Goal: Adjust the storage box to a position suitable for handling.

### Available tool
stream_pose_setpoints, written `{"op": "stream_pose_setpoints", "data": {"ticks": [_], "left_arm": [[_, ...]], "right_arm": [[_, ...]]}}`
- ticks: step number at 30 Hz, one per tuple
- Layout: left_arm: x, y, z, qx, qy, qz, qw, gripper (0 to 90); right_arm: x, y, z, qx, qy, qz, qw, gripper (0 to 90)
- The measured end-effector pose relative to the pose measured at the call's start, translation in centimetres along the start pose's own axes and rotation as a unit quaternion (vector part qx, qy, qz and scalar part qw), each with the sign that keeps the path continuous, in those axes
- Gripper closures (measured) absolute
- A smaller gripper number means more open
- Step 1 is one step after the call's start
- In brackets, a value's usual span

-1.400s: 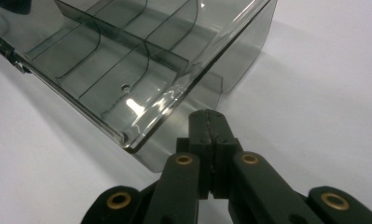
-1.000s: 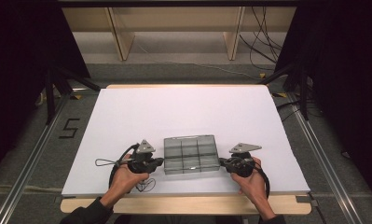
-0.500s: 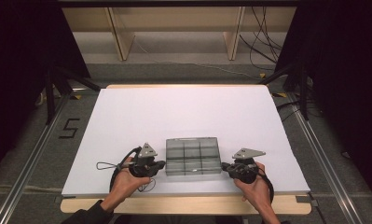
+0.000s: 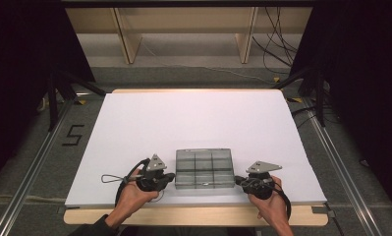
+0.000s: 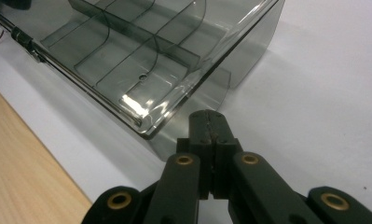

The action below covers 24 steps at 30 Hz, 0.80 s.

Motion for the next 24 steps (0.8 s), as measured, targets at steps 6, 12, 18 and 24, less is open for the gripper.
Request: {"op": "stream_pose_setpoints", "data": {"ticks": [6, 12, 18, 24], "left_arm": [[-0.3, 0.4, -1.2, -0.017, 0.034, 0.011, 0.9992, 89.6], [-0.4, 0.5, -1.4, -0.02, 0.031, 0.007, 0.9993, 89.7], [-0.6, 0.6, -1.8, -0.014, 0.033, 0.01, 0.9993, 89.6], [-1.1, 0.9, -2.9, 0.001, 0.038, 0.013, 0.9992, 89.7]], "right_arm": [[-0.4, 0.5, 0.6, -0.005, -0.001, 0.002, 1.0, 90.0], [-0.8, 0.8, 1.1, -0.001, -0.001, -0.003, 1.0, 90.0], [-1.1, 1.0, 1.2, 0.0, -0.002, -0.002, 1.0, 90.0], [-1.5, 1.3, 0.9, 0.0, 0.004, -0.005, 1.0, 90.0]]}}
Point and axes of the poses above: each handheld gripper's, and its own axes: x roughly forward along the jaws, y roughly out of its underside, z roughly to its left, the point moved 7 cm from there along x, roughly forward along the jaws, and after that the axes turned 6 degrees about -y, right-handed, at the moved point
